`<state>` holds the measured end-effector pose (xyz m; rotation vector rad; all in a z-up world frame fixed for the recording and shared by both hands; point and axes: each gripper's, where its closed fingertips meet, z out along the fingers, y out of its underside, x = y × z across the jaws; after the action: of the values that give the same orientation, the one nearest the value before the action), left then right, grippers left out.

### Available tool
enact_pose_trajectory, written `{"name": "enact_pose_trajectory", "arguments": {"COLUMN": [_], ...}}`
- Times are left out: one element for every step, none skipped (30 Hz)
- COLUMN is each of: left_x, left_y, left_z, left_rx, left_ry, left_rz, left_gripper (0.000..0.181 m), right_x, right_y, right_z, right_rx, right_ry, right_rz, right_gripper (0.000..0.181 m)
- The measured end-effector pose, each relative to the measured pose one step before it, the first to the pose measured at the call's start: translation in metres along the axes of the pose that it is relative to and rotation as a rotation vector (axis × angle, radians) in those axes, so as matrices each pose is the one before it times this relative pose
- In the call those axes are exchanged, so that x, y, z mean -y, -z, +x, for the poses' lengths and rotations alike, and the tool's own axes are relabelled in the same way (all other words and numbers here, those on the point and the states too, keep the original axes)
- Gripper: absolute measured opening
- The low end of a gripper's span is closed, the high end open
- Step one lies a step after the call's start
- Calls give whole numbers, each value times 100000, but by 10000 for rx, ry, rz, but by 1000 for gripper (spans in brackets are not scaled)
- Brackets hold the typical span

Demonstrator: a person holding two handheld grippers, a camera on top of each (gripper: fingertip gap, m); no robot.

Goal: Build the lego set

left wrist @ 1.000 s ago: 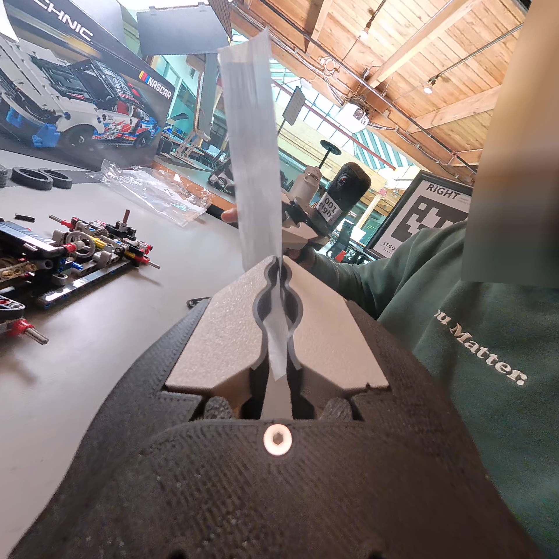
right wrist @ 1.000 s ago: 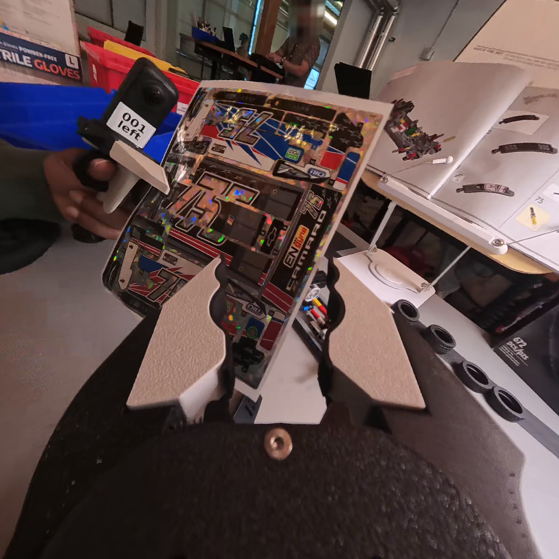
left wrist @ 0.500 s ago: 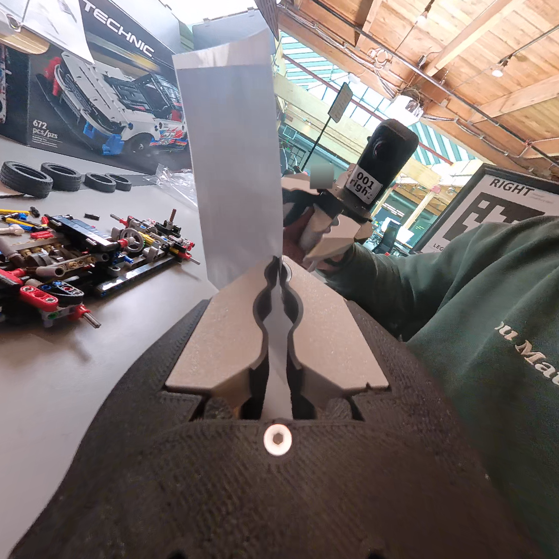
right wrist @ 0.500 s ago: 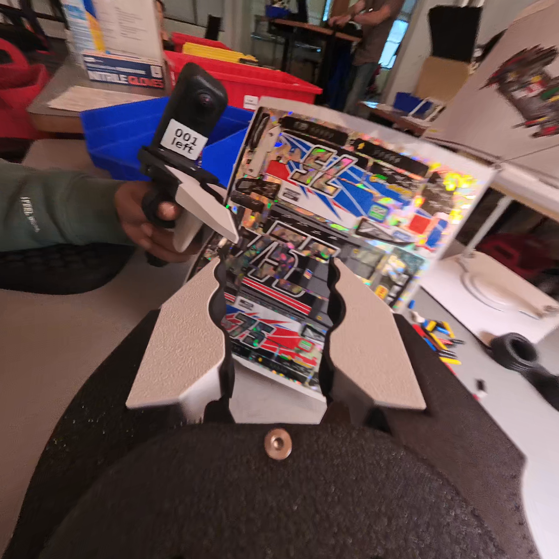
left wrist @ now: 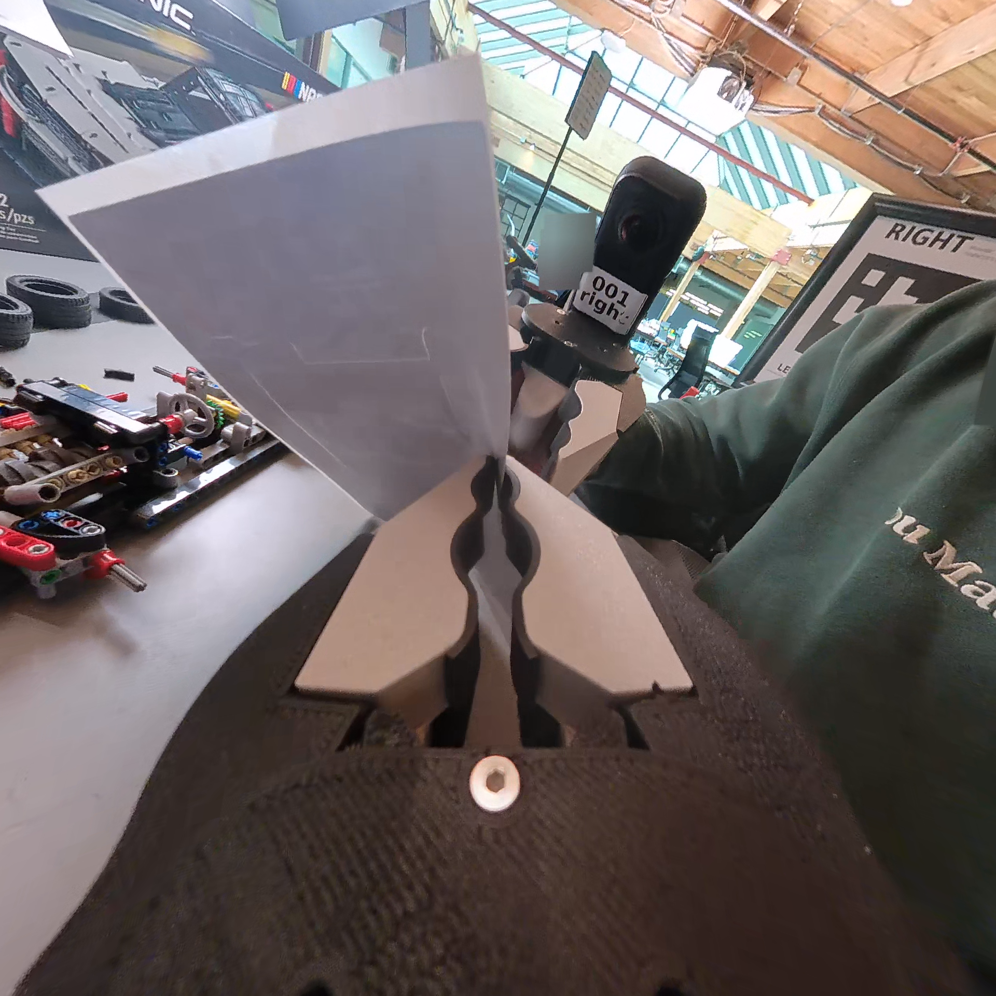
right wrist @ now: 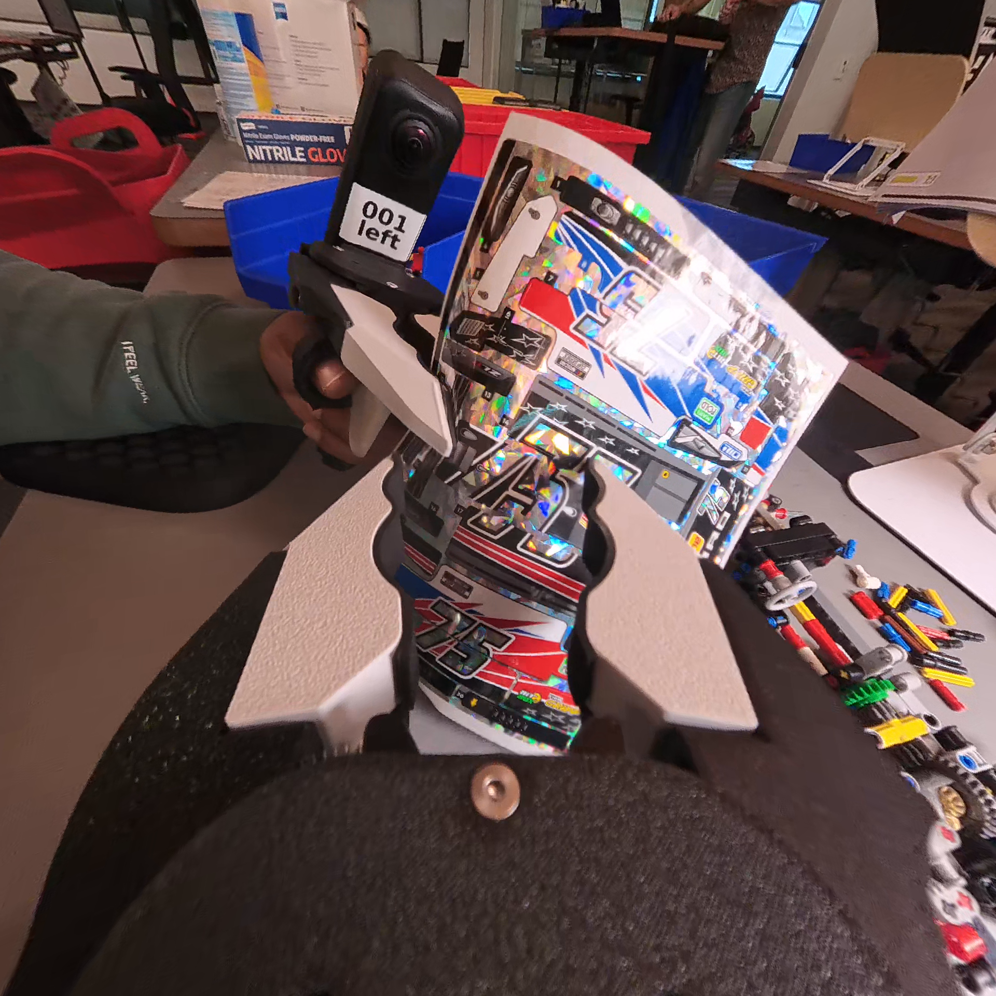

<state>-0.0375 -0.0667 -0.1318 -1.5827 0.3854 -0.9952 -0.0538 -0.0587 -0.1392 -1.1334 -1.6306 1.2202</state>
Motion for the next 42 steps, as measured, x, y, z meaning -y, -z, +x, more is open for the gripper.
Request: {"name": "enact_pose_trajectory", "arguments": {"left_x": [-245, -267, -226, -164, -123, -122, -131, -146, -139, -106, -61, -29, 5, 18, 50, 76, 104, 120, 82, 60, 25, 15, -23, -52, -76, -95, -102, -90, -65, -39, -36, -31, -40, -34, -15, 23, 0, -1, -16, 1, 58, 106], "left_y": [-50, -43, -41, -44, -24, -21, -10, -7, -7, -17, -23, -29, -20, -6, 18, 53, 58, 56, 56, 24, -9, -29, -45, -61, -61, -49, -37, -37, -25, -24, -4, 12, 9, 14, 7, -1, -8, -10, -6, 5, 24, 52], "left_z": [-129, -143, -95, -76, -90, -112, -130, -164, -118, -58, -17, 31, 46, 31, 17, 17, 17, 4, 13, 69, 125, 141, 165, 170, 125, 92, 45, 33, 40, 26, 17, -21, -32, -43, -18, 22, 21, 15, -2, -16, -6, 2], "left_rx": [110, 119, 83, 58, 66, 75, 87, 114, 103, 69, 40, 10, -10, -13, -20, -25, -23, -14, -21, -52, -75, -76, -89, -90, -54, -29, -4, 9, -1, -7, 0, 7, 21, 28, 8, -11, -9, 0, 2, -2, -7, -20], "left_ry": [-131, -150, -125, -82, -61, -61, -70, -97, -122, -116, -96, -66, -36, -9, 9, 15, 14, 8, 5, 5, -1, -8, -13, -25, -45, -64, -73, -74, -58, -42, -41, -43, -39, -33, -18, -3, -3, -8, -5, 6, 22, 40], "left_rz": [-153, -162, -133, -95, -71, -66, -79, -94, -94, -70, -40, -12, 7, 17, 28, 39, 54, 57, 45, 29, 22, 18, -1, -21, -34, -53, -59, -50, -35, -22, -12, -11, -17, -14, -2, 11, 9, 2, -4, 5, 40, 65], "left_gripper": [0, 0, 0, 0, 0, 0, 0, 0, 0, 0, 0, 0, 0, 0, 0, 0, 0, 0, 0, 0, 0, 0, 0, 0, 0, 0, 0, 0, 0, 0, 0, 0, 0, 0, 0, 0, 0, 0, 0, 0, 0, 0], "right_x": [-64, -86, -59, -54, -89, -94, -80, -73, -76, -92, -81, -66, -56, -64, -60, -86, -103, -123, -131, -144, -220, -245, -172, -57, 0, 48, 126, 139, 75, 32, 49, 69, 77, 82, 87, 105, 87, 38, -29, -130, -166, -204], "right_y": [-6, -4, 22, 37, 33, 44, 56, 45, 11, -9, -18, -23, -17, 3, 23, 47, 66, 81, 67, 26, -51, -104, -117, -132, -119, -96, -58, -12, 7, 37, 51, 76, 72, 74, 80, 78, 72, 52, 24, 14, 13, 5], "right_z": [-94, -124, -131, -94, -79, -102, -104, -113, -92, -97, -95, -99, -59, 38, 140, 297, 466, 536, 479, 300, 123, -164, -393, -461, -519, -528, -392, -283, -180, -17, 38, 48, 74, 86, 80, 122, 84, 30, -19, 18, 27, 16], "right_rx": [18, 39, 30, 11, 10, 22, 31, 31, 16, 17, 17, 27, 8, -35, -79, -161, -242, -260, -206, -102, -7, 142, 245, 245, 272, 273, 182, 118, 51, -53, -79, -74, -79, -95, -108, -142, -122, -85, -49, -77, -84, -90], "right_ry": [32, 46, 52, 57, 58, 52, 44, 33, 30, 37, 47, 48, 40, 44, 43, 38, 18, -20, -64, -105, -132, -130, -142, -162, -132, -99, -56, 15, 81, 116, 130, 108, 83, 94, 133, 160, 173, 153, 153, 176, 215, 243], "right_rz": [-26, -36, -10, -12, -32, -35, -28, -16, -25, -44, -47, -35, -32, -31, -36, -48, -57, -68, -60, -64, -109, -132, -70, 8, 31, 42, 68, 58, 9, -13, 12, 26, 24, 17, 17, 16, 12, -18, -58, -108, -113, -125], "right_gripper": [63, 62, 60, 59, 58, 56, 54, 52, 50, 49, 49, 48, 47, 48, 48, 49, 51, 54, 56, 58, 62, 65, 67, 69, 68, 67, 67, 66, 64, 62, 60, 58, 55, 52, 49, 46, 43, 41, 38, 35, 34, 33]}}
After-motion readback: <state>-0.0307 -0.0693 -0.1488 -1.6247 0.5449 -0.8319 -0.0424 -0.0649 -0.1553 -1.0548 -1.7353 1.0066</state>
